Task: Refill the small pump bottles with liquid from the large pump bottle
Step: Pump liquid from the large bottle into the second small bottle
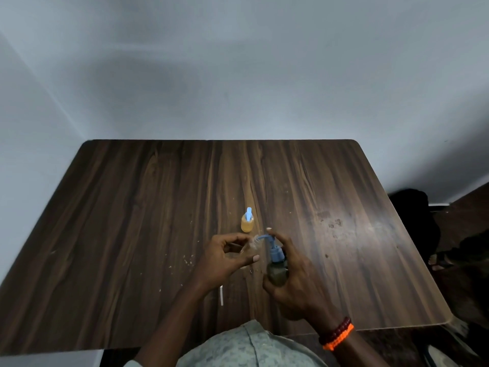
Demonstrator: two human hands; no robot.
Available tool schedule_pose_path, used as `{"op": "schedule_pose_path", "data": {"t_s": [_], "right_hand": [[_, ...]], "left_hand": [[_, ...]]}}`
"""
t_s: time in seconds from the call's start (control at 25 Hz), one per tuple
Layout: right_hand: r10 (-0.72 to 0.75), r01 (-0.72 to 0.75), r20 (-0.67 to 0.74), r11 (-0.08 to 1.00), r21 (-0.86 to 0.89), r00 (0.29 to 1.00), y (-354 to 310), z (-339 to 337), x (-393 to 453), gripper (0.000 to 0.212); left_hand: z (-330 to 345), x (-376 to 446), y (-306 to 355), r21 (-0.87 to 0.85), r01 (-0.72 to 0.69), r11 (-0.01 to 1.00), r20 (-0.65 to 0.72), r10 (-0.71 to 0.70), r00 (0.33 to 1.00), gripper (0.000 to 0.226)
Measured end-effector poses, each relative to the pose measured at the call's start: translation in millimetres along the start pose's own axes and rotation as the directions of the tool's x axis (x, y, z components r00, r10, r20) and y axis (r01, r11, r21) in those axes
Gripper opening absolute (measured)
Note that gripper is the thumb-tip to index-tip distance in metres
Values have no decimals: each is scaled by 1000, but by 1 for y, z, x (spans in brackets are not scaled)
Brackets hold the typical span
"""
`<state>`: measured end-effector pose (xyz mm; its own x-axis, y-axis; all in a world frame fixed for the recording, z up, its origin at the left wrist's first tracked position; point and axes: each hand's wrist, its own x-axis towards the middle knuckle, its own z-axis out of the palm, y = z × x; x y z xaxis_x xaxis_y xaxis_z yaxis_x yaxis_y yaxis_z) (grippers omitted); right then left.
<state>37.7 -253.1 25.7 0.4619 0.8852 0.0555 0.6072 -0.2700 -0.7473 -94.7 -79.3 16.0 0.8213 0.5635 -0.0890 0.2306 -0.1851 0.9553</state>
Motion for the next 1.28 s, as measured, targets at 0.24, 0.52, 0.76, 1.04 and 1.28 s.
{"op": "schedule_pose_path", "data": {"t_s": [0.24, 0.52, 0.76, 1.04, 1.28], "right_hand": [[-18, 17, -16, 999, -37, 1000, -2, 2, 2, 83], [2, -1, 17, 998, -57, 1000, 1, 6, 7, 93], [24, -25, -51, 999, -24, 998, 2, 8, 7, 77], [24, -25, -26, 998, -52, 999, 5, 7, 7, 84], [42, -44, -41, 997, -65, 998, 2, 3, 7, 84]], "left_hand": [[0, 0, 0, 1, 23, 1000, -14, -23, 1000, 40], [-2, 2, 1, 18, 10, 1000, -59, -9, 998, 34], [4, 1, -1, 45, 26, 999, -42, -24, 999, 35], [4, 5, 1, 63, 29, 998, -62, -25, 998, 37], [8, 6, 5, 42, 34, 999, -70, -31, 997, 36]]}}
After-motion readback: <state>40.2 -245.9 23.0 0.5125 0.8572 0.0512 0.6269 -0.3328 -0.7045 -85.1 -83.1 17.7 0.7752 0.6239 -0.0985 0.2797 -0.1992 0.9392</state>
